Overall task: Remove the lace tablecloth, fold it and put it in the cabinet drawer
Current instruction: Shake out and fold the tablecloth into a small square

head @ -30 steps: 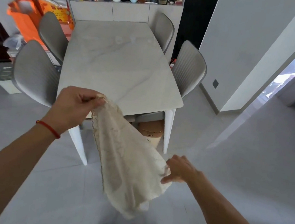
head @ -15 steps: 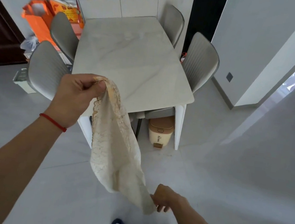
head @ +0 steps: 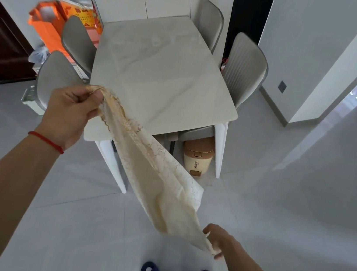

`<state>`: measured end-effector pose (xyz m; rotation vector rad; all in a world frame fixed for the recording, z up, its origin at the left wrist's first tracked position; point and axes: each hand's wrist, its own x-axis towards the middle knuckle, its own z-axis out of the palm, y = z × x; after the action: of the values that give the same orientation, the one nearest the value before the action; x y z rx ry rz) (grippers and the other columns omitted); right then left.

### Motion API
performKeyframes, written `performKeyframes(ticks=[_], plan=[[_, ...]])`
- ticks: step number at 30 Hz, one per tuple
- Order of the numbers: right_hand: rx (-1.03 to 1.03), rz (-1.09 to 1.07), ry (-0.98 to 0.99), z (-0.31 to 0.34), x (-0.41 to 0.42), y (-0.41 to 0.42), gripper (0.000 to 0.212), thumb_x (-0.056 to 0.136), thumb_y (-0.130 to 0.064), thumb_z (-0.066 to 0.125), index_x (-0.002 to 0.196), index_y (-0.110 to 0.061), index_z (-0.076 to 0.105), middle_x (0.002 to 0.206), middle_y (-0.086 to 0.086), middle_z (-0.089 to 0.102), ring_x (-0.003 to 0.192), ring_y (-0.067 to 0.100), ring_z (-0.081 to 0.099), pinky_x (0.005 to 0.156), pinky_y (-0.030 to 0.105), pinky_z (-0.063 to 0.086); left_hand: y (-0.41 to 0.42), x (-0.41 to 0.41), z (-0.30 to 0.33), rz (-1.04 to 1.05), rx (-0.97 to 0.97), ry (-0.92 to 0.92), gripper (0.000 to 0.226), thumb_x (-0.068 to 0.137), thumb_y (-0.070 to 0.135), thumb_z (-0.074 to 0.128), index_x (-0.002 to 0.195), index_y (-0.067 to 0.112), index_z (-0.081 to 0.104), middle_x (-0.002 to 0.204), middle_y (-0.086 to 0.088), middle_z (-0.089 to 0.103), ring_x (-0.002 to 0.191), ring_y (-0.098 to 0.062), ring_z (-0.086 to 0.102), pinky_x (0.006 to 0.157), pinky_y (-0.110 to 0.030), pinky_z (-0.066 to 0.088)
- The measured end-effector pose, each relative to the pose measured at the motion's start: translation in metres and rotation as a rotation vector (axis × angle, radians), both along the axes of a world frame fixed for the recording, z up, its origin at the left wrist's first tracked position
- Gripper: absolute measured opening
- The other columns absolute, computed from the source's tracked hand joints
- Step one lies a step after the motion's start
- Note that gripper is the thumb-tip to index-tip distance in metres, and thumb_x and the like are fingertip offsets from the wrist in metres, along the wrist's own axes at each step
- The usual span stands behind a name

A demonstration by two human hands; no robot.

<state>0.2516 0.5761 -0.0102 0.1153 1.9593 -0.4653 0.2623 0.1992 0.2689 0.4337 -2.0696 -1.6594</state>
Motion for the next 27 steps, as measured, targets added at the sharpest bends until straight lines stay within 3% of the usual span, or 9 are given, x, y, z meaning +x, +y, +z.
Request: performKeyframes(ticks=[3, 7, 10, 12, 15, 19, 23, 27], plan=[[-0.018, 0.100, 0.141, -0.004, 0.010, 0.005, 0.036, 0.101, -0.009, 0.058, 0.137, -0.013, 0.063, 0.088, -0.004, 0.055, 0.097, 0.023, 0.072, 0.092, 0.030, 0.061, 0.003, -0.002, -0.017, -0.056, 0.049, -0.039, 0.026, 0.100, 0.009, 0.061, 0.124, -0.002, 0.065, 0.085, 0.008, 0.078, 0.084, -0.009, 0.071, 0.080, -0.023, 0.058], [-0.066, -0.067, 0.221, -0.010, 0.015, 0.021, 0.036, 0.099, -0.002, 0.059, 0.133, -0.015, 0.064, 0.120, 0.010, 0.063, 0.077, 0.025, 0.076, 0.072, 0.033, 0.066, -0.007, -0.005, -0.032, -0.062, 0.090, -0.045, 0.031, 0.099, 0.011, 0.062, 0.123, -0.010, 0.061, 0.081, 0.010, 0.077, 0.080, -0.007, 0.071, 0.077, -0.020, 0.058], [-0.094, -0.633, 0.383, -0.012, 0.003, 0.049, 0.032, 0.098, 0.006, 0.051, 0.122, -0.008, 0.065, 0.117, 0.023, 0.067, 0.066, 0.035, 0.075, 0.074, 0.047, 0.066, -0.027, -0.001, -0.043, -0.023, 0.185, -0.058, 0.015, 0.100, 0.011, 0.062, 0.104, 0.003, 0.073, 0.077, 0.011, 0.076, 0.074, -0.002, 0.071, 0.073, -0.016, 0.058], [0.009, -0.836, 0.498, -0.010, -0.006, 0.069, 0.030, 0.093, 0.006, 0.054, 0.117, -0.010, 0.065, 0.112, 0.022, 0.070, 0.071, 0.038, 0.076, 0.078, 0.047, 0.065, -0.031, 0.002, -0.050, -0.015, 0.281, -0.088, 0.024, 0.099, 0.012, 0.062, 0.083, 0.018, 0.077, 0.076, 0.010, 0.074, 0.072, -0.003, 0.069, 0.073, -0.018, 0.057], [0.118, -0.534, 0.597, -0.005, -0.016, 0.084, 0.035, 0.083, 0.008, 0.061, 0.111, -0.011, 0.069, 0.109, 0.020, 0.072, 0.098, 0.038, 0.072, 0.079, 0.035, 0.055, -0.024, 0.001, -0.068, 0.005, 0.382, -0.144, 0.029, 0.099, 0.013, 0.063, 0.074, 0.021, 0.075, 0.075, 0.009, 0.069, 0.069, -0.005, 0.064, 0.072, -0.023, 0.054], [0.096, -0.055, 0.528, -0.001, -0.012, 0.080, 0.025, 0.084, 0.002, 0.054, 0.083, -0.021, 0.064, 0.092, 0.009, 0.074, 0.095, 0.031, 0.070, 0.076, 0.032, 0.054, -0.009, -0.008, -0.078, -0.013, 0.474, -0.130, 0.029, 0.100, 0.011, 0.060, 0.075, 0.021, 0.070, 0.067, 0.009, 0.066, 0.061, -0.005, 0.061, 0.063, -0.020, 0.054], [0.075, -0.105, 0.493, -0.011, 0.002, 0.082, 0.020, 0.094, -0.006, 0.046, 0.090, -0.013, 0.064, 0.101, 0.015, 0.071, 0.099, 0.037, 0.065, 0.075, 0.036, 0.047, -0.015, -0.015, -0.072, 0.015, 0.463, -0.136, 0.030, 0.101, 0.011, 0.059, 0.074, 0.020, 0.070, 0.068, 0.010, 0.068, 0.060, -0.003, 0.063, 0.064, -0.019, 0.054], [-0.077, -0.252, 0.356, -0.005, 0.009, 0.088, 0.006, 0.094, -0.021, 0.052, 0.098, -0.017, 0.051, 0.093, 0.009, 0.064, 0.076, 0.023, 0.056, 0.058, 0.030, 0.040, -0.024, -0.014, -0.073, 0.018, 0.424, -0.182, 0.032, 0.101, 0.012, 0.059, 0.073, 0.020, 0.072, 0.067, 0.013, 0.071, 0.060, -0.001, 0.064, 0.064, -0.017, 0.055]])
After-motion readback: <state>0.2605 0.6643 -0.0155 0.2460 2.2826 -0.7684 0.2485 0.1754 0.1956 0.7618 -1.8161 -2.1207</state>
